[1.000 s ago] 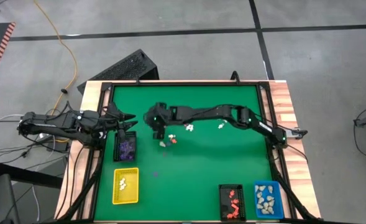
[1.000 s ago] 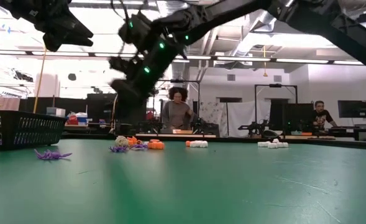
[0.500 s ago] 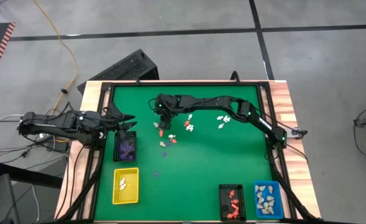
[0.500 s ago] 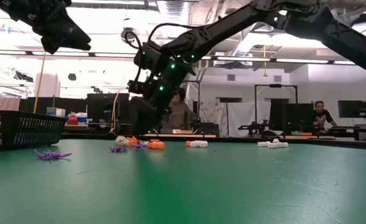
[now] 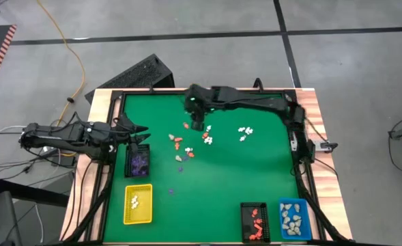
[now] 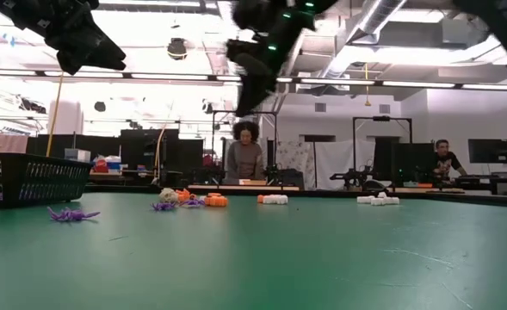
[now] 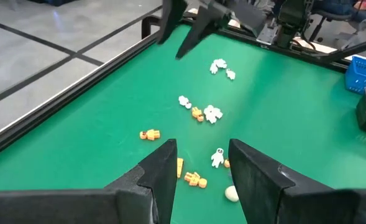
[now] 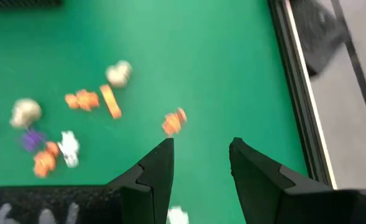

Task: Sort Halloween decoration
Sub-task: Put the purple spider toy into the top black basket

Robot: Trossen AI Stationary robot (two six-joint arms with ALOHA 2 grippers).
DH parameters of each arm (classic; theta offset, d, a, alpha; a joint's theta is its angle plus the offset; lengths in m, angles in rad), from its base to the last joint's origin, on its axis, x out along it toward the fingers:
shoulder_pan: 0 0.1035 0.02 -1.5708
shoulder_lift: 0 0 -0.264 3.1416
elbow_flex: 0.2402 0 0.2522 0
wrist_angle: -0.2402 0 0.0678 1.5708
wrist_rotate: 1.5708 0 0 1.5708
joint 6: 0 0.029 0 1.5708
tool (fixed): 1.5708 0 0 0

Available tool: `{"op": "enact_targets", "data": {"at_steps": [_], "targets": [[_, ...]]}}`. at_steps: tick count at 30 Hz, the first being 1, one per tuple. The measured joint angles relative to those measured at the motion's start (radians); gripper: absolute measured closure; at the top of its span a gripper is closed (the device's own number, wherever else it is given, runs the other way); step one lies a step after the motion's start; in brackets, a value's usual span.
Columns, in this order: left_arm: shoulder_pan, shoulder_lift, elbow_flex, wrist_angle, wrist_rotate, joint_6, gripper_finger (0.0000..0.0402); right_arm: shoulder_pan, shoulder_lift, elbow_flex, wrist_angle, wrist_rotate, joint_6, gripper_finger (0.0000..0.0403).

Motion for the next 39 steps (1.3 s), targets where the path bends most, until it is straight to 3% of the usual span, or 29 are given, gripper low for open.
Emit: {"op": "enact_targets", "data": {"at_steps": [4,8,11,14,18,24,32,39], "targets": [[0.0,0.0,0.0,-0.001,0.001,-0.012,0.0267,-0.029,-0.195,-0.313,0.143,0.032,0.089,0.023],[0.0,0.0,0.0,0.002,-0.006,-0.005,0.0267,-0.018,-0.365,-0.669,0.522,0.084,0.217,0.023],[0.0,0.0,0.0,0.014,-0.006,-0.004,0.0267,0.04,-0.41,-0.87,0.821,0.082,0.251,0.023],[0.0,0.0,0.0,0.015,-0.006,-0.005,0.0267,0.114,-0.39,-0.976,1.034,0.076,0.25,0.023],[0.0,0.0,0.0,0.016,-0.007,-0.005,0.0267,0.215,-0.292,-0.988,1.172,0.077,0.192,0.023],[0.0,0.0,0.0,0.016,-0.013,-0.005,0.0267,0.332,-0.119,-0.888,1.259,0.074,0.06,0.023],[0.0,0.0,0.0,0.016,-0.027,-0.007,0.0267,0.345,0.035,-0.751,1.245,0.073,-0.001,0.023],[0.0,0.0,0.0,0.015,-0.028,-0.007,0.0267,0.324,0.063,-0.74,1.219,0.001,0.008,0.023]]}}
